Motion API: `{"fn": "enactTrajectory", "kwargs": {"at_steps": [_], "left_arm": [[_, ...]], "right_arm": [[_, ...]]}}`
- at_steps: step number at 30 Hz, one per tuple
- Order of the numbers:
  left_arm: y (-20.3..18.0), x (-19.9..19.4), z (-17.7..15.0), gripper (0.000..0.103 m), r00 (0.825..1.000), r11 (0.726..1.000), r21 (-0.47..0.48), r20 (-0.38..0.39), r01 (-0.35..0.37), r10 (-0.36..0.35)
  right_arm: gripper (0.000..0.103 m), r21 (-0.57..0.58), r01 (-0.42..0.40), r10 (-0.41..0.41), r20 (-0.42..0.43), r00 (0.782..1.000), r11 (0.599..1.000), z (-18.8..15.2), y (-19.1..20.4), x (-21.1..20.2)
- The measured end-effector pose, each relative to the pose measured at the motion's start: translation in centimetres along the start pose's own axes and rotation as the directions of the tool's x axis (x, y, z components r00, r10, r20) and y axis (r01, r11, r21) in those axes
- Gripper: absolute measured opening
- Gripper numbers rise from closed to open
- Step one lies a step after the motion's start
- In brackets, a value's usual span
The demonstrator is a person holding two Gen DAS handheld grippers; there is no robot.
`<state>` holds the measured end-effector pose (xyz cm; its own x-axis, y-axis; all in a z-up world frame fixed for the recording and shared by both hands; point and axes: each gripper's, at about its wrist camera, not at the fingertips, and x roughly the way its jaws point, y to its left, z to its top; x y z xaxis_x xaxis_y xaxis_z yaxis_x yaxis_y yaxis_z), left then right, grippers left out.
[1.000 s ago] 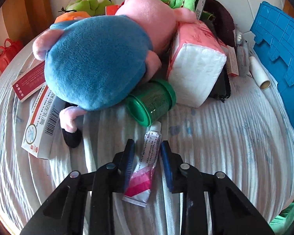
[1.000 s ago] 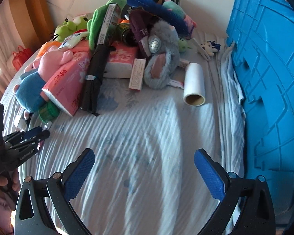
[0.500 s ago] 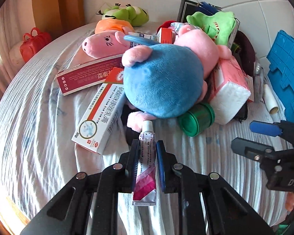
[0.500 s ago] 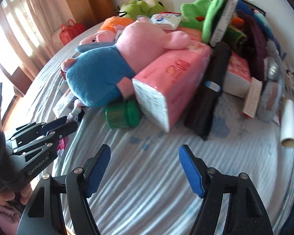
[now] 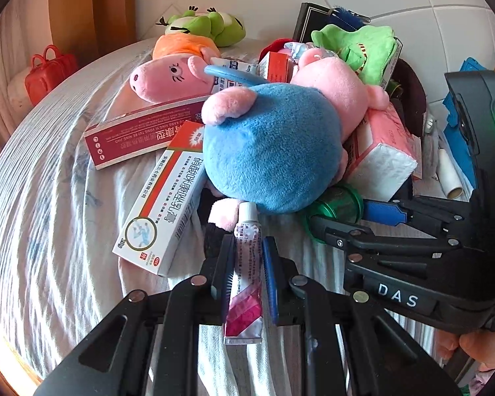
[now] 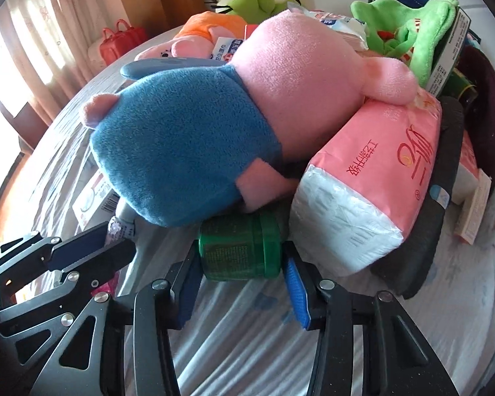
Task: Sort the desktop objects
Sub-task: 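Carry the tube and green jar into the blue crate and release both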
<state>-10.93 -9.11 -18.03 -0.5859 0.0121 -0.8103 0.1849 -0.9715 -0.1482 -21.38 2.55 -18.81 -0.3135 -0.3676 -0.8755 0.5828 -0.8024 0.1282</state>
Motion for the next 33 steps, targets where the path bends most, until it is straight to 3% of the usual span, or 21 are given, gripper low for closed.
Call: {"fn": "enactTrajectory", "kwargs": {"at_steps": [5, 10, 16, 23, 28, 33], "left_arm": [[-1.0, -3.0, 0.5, 0.016, 0.998, 0.999, 0.03, 0.044, 0.036, -0.038], [-2.8, -5.8, 2.0, 0.016, 0.992, 0.994, 0.091, 0.102, 0.063, -0.073], [-5.9, -9.1, 5.0, 0.016, 0.971, 0.976, 0.193, 0.193, 0.102, -0.139], [-11.1, -12.2, 7.4, 0.016, 0.934, 0.932, 0.316, 0.245, 0.177, -0.26], [-16.2, -14.5, 8.6, 0.016, 0.907, 0.896, 0.392, 0.266, 0.208, -0.327], [-22.5, -17.1, 9.6, 0.016, 0.869, 0.866, 0.443, 0.306, 0.231, -0.389]], "right_arm": [[0.046, 0.023, -0.008, 0.007, 0.039, 0.999, 1.0, -0.6, -0.6, -4.2], [0.046, 0.048, 0.032, -0.037, 0.123, 0.992, 0.998, -0.9, -1.5, -9.4], [0.046, 0.125, 0.121, -0.148, 0.244, 0.958, 0.985, -1.1, -3.5, -16.0], [0.046, 0.244, 0.256, -0.328, 0.331, 0.885, 0.935, -1.9, -5.5, -23.9], [0.046, 0.317, 0.329, -0.436, 0.381, 0.815, 0.89, -2.9, -8.2, -30.0], [0.046, 0.366, 0.377, -0.515, 0.436, 0.738, 0.851, -4.3, -11.8, -36.5]]}}
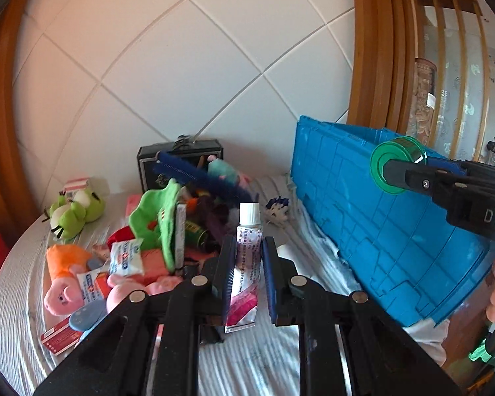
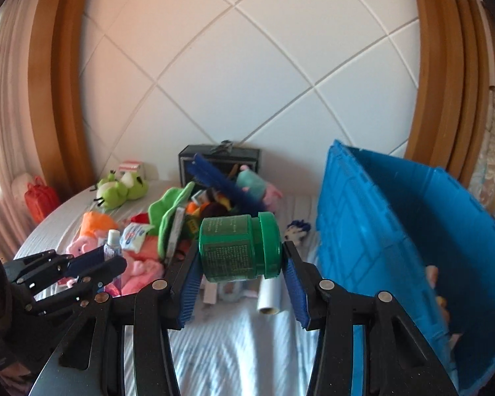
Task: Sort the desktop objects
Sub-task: 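Carry the tube and green jar into the blue crate and release both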
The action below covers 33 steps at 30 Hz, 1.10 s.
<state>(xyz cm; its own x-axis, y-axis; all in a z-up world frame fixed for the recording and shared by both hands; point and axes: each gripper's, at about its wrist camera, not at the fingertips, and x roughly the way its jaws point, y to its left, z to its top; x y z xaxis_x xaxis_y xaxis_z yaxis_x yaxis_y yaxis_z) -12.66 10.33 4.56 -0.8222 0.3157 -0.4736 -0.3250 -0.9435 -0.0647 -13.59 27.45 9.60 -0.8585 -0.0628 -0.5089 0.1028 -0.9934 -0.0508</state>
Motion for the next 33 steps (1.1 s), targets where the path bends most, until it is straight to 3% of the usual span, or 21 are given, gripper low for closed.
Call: {"fn": "enactTrajectory", "kwargs": {"at_steps": [4, 10, 14, 18, 21, 24, 26, 29, 33], "left_arm": [[-5.9, 0.6, 4.2, 0.016, 0.997, 0.998, 0.017, 0.04, 0.059, -0.059], [-16.6, 2.9, 10.3, 0.016, 0.98, 0.979, 0.072, 0.039, 0.191, -0.194], [-23.8, 5.7, 12.7, 0.016, 0.961, 0.956, 0.105, -0.059, 0.275, -0.27], [-29.5, 8.6, 12.5, 0.016, 0.921, 0.927, 0.121, -0.214, 0.356, -0.325], [-32.2, 10.2, 11.5, 0.016, 0.901, 0.917, 0.149, -0.299, 0.369, -0.314], [-33.6, 11.3, 10.5, 0.016, 0.899, 0.917, 0.187, -0.339, 0.353, -0.277], [-33.9, 12.1, 10.3, 0.016, 0.88, 0.918, 0.161, -0.381, 0.364, -0.282], [-34.2, 13.0, 9.7, 0.016, 0.873, 0.927, 0.152, -0.418, 0.342, -0.253], [-34.8, 13.5, 8.8, 0.016, 0.882, 0.936, 0.204, -0.438, 0.287, -0.176]], "right_arm": [[0.046, 0.002, 0.048, -0.048, 0.039, 0.998, 0.999, 1.8, -6.2, -3.0], [0.046, 0.006, 0.205, -0.206, 0.033, 0.978, 0.979, 2.9, -17.7, -5.6], [0.046, 0.004, 0.303, -0.303, -0.043, 0.952, 0.953, 0.7, -24.8, -5.3], [0.046, -0.013, 0.364, -0.363, -0.122, 0.924, 0.931, -2.4, -29.7, -3.8], [0.046, 0.004, 0.361, -0.356, -0.158, 0.921, 0.933, -4.3, -32.1, -3.0], [0.046, 0.022, 0.348, -0.338, -0.184, 0.923, 0.937, -5.8, -33.5, -2.4], [0.046, 0.029, 0.328, -0.317, -0.192, 0.929, 0.944, -6.6, -33.8, -2.4], [0.046, 0.032, 0.325, -0.316, -0.162, 0.935, 0.945, -6.9, -33.8, -2.7], [0.04, 0.049, 0.315, -0.305, -0.14, 0.942, 0.948, -7.2, -34.1, -2.5]]}}
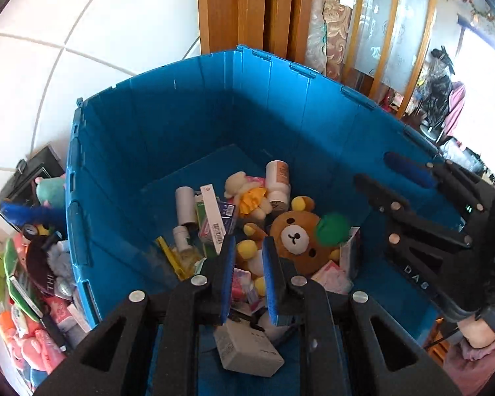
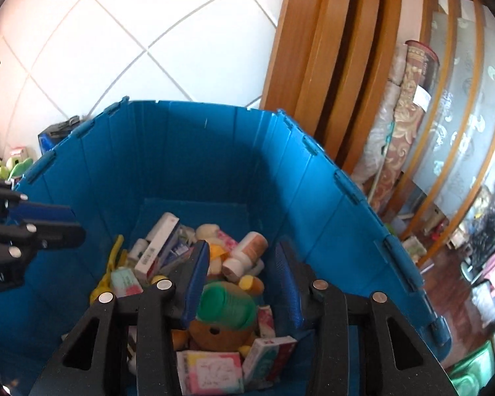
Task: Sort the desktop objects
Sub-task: 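Carry the tube and green jar into the blue crate and release both, then move both grippers back from the crate to the pile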
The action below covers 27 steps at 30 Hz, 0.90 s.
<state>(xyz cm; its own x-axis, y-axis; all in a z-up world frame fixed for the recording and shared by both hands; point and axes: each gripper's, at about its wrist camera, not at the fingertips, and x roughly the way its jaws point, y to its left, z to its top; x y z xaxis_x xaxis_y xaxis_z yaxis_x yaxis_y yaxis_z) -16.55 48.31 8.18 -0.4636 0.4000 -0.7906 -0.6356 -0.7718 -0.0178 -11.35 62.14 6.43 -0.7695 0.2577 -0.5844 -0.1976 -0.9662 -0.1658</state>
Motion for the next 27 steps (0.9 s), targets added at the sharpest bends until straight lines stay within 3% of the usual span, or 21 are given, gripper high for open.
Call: {"fn": "enactTrajectory", "kwargs": {"at_steps": [2, 7, 13, 19, 21, 23, 24, 25, 27], "left_arm": [[0.0, 0.0, -0.3, 0.016, 1.0, 1.0, -0.001, 0.007, 0.0, 0.0], [1.4, 0.2, -0.2, 0.016, 1.0, 0.999, -0.05, 0.009, 0.015, -0.015], [2.0, -0.3, -0.3, 0.016, 0.999, 0.995, -0.103, 0.049, 0.003, 0.002], [1.8, -2.7, -1.2, 0.016, 0.983, 0.995, -0.095, 0.177, -0.029, 0.046], [2.2, -3.9, -1.7, 0.018, 0.975, 0.993, -0.117, 0.221, -0.01, 0.036], [2.8, -5.0, -2.0, 0.028, 0.967, 0.991, -0.131, 0.252, 0.01, 0.024], [3.0, -5.7, -2.3, 0.039, 0.96, 0.991, -0.132, 0.277, 0.001, 0.036], [3.2, -6.5, -2.7, 0.049, 0.95, 0.991, -0.134, 0.307, -0.016, 0.057], [3.7, -8.2, -3.5, 0.057, 0.924, 0.989, -0.138, 0.367, -0.058, 0.105]], "right_arm": [[0.044, 0.013, -0.023, 0.023, 0.02, 1.0, 1.0, -0.1, -0.2, -0.3], [0.085, -0.001, -0.019, 0.019, 0.066, 0.998, 1.0, 0.1, 0.3, -0.9], [0.085, 0.048, -0.038, 0.032, 0.121, 0.992, 0.998, 0.1, -0.3, -1.2], [0.088, 0.084, -0.031, 0.018, 0.157, 0.987, 0.996, 0.1, -0.7, -1.6], [0.091, 0.081, -0.012, -0.001, 0.165, 0.986, 0.997, 0.1, -0.5, -1.7], [0.098, 0.08, -0.002, -0.011, 0.173, 0.985, 0.997, 0.1, -0.4, -1.8], [0.102, 0.083, 0.005, -0.019, 0.176, 0.984, 0.997, 0.1, -0.4, -1.9], [0.103, 0.085, 0.016, -0.031, 0.18, 0.983, 0.996, 0.1, -0.3, -2.0], [0.103, 0.084, 0.034, -0.049, 0.185, 0.981, 0.996, 0.0, -0.2, -2.1]]}}
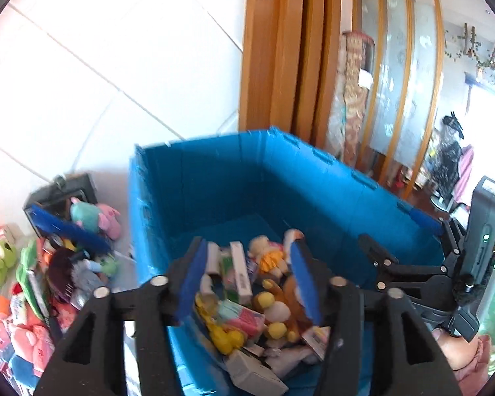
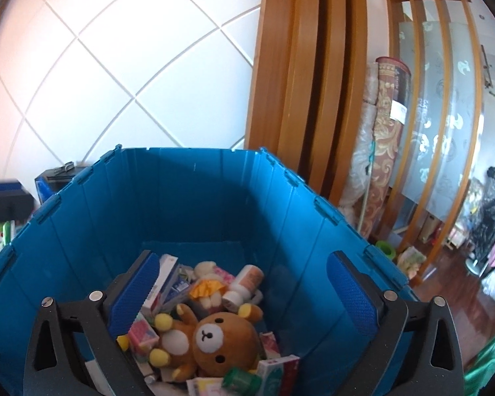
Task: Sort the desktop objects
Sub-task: 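Move both grippers back from the crate to the pile, then grasp the white alcohol wipes pack with the left gripper while the right grasps the maroon hat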
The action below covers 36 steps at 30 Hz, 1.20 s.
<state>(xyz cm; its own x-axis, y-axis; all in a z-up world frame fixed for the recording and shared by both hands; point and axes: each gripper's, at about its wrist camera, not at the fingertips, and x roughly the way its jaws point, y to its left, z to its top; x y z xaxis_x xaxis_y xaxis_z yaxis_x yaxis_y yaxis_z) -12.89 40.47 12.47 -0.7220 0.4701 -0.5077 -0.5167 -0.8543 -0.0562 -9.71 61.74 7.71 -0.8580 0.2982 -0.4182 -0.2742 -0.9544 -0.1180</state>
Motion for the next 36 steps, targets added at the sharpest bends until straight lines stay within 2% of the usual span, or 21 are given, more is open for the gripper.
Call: {"fn": "enactTrajectory", "kwargs": {"at_steps": [3, 6, 12, 15, 20, 24, 26, 29, 33, 36], "left_arm": [[1.8, -2.6, -0.2, 0.058, 0.996, 0.999, -0.011, 0.079, -0.05, 0.05], [4.7, -4.2, -0.7, 0.058, 0.99, 0.996, -0.06, 0.117, -0.069, 0.076], [11.7, -6.2, -2.7, 0.058, 0.984, 0.984, -0.125, 0.103, -0.13, 0.144], [15.6, -7.1, -4.0, 0.058, 0.978, 0.973, -0.138, 0.076, -0.185, 0.197], [23.3, -8.7, -7.2, 0.058, 0.963, 0.948, -0.183, 0.018, -0.26, 0.267], [30.5, -10.1, -9.8, 0.058, 0.946, 0.915, -0.247, -0.025, -0.32, 0.324], [33.5, -10.6, -11.0, 0.058, 0.935, 0.898, -0.267, -0.045, -0.349, 0.351], [38.0, -10.8, -12.5, 0.058, 0.911, 0.865, -0.288, -0.094, -0.411, 0.401], [43.0, -10.0, -14.1, 0.058, 0.881, 0.821, -0.32, -0.179, -0.473, 0.437], [46.1, -8.8, -15.3, 0.058, 0.872, 0.8, -0.348, -0.231, -0.489, 0.432]], "right_arm": [[0.103, -0.002, 0.01, -0.01, -0.019, 1.0, 1.0, 0.0, 0.2, 0.1], [0.103, -0.017, 0.014, -0.015, -0.045, 0.999, 1.0, 0.0, 0.9, -0.2], [0.103, -0.05, 0.045, -0.047, -0.045, 0.998, 0.998, 0.3, 4.2, -2.9], [0.103, -0.047, 0.079, -0.079, 0.001, 0.997, 0.996, 1.3, 6.3, -5.2], [0.103, 0.028, -0.051, 0.048, 0.103, 0.993, 0.998, 3.4, 10.9, -9.5], [0.103, 0.021, -0.116, 0.11, 0.181, 0.977, 0.993, 5.1, 16.5, -11.9], [0.103, 0.01, -0.148, 0.143, 0.193, 0.971, 0.989, 5.7, 19.3, -12.0], [0.103, 0.001, -0.224, 0.22, 0.177, 0.959, 0.975, 6.3, 23.8, -11.0], [0.103, -0.024, -0.311, 0.311, 0.106, 0.944, 0.95, 6.1, 29.5, -7.9], [0.103, -0.047, -0.353, 0.354, 0.015, 0.935, 0.934, 5.5, 33.4, -4.7]]}}
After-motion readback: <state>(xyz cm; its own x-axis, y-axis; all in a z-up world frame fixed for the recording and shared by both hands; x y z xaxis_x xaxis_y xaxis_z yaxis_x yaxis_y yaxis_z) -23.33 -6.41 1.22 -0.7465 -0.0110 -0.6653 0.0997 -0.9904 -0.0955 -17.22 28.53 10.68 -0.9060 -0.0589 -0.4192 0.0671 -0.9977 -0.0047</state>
